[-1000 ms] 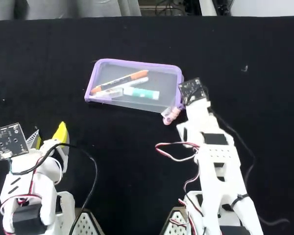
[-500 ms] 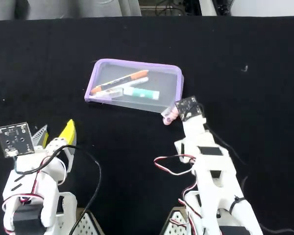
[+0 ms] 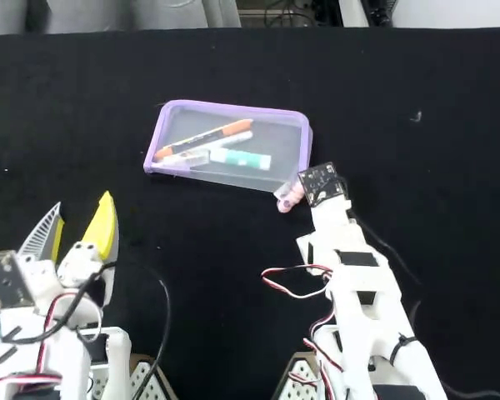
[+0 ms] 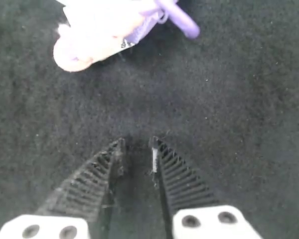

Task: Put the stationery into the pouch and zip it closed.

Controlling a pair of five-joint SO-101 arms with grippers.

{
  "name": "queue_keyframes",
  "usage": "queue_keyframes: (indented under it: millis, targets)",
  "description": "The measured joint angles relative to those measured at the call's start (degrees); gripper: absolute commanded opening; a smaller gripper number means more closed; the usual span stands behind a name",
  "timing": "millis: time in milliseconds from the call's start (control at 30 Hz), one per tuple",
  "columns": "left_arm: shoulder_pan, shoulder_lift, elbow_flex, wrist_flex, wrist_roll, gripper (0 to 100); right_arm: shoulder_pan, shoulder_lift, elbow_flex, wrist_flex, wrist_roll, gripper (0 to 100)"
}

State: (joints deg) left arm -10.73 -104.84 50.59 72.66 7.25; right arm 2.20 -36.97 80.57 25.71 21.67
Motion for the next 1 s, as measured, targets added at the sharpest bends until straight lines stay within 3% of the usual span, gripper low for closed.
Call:
queue_keyframes:
  millis: [700,1000]
  targets:
    - [0.0,0.0,-8.7,4.4,0.0,22,0.0,0.0,0.0,0.0,0.0,8.3]
    - [0.0,-0.09,-16.44,14.86,0.0,22,0.0,0.0,0.0,0.0,0.0,8.3]
